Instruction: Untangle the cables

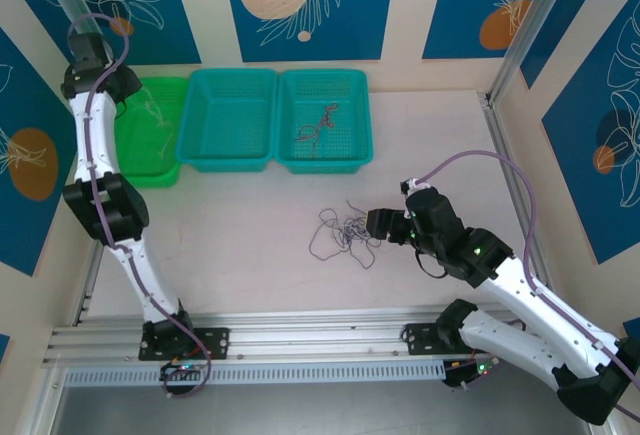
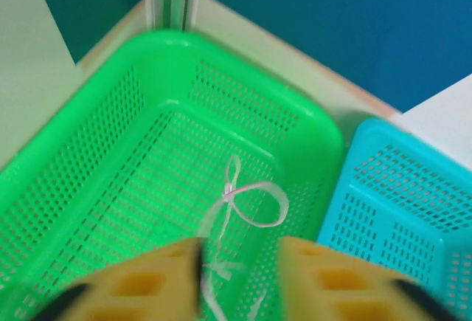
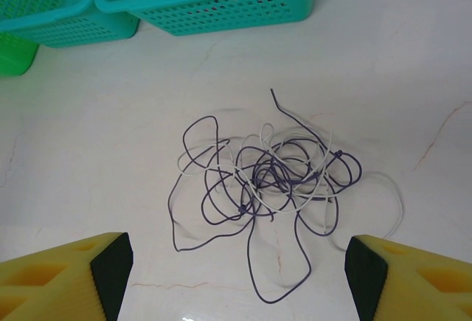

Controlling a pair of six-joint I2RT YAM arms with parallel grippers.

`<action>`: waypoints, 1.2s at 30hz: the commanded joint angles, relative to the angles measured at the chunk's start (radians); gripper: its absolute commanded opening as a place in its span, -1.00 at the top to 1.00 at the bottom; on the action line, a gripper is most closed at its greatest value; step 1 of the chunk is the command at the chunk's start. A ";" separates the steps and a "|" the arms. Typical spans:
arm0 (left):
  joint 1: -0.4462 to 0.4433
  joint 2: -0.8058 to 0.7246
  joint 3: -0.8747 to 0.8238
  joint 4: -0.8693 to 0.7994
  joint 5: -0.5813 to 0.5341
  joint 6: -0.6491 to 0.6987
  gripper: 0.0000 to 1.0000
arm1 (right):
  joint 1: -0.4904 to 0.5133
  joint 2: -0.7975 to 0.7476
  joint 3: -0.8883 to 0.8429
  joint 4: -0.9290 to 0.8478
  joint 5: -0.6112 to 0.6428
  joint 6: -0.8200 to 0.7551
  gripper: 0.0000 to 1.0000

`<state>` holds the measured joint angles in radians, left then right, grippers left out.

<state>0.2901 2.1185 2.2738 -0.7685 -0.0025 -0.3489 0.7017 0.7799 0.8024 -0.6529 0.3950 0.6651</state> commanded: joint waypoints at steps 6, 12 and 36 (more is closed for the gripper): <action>0.009 -0.157 -0.085 0.063 0.097 -0.045 -0.64 | -0.025 -0.026 -0.028 0.005 -0.038 -0.004 -0.56; -0.065 -0.486 -0.408 0.222 0.235 -0.141 -0.49 | -0.048 -0.004 -0.064 0.045 -0.077 0.004 -0.56; -1.082 -0.811 -1.531 0.897 -0.002 -0.754 -0.02 | -0.074 0.200 -0.103 0.122 -0.222 0.106 -0.54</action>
<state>-0.7628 1.2572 0.7662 -0.0196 0.0467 -0.9131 0.6315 0.9657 0.7082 -0.5541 0.1944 0.7444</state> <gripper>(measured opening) 0.522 0.772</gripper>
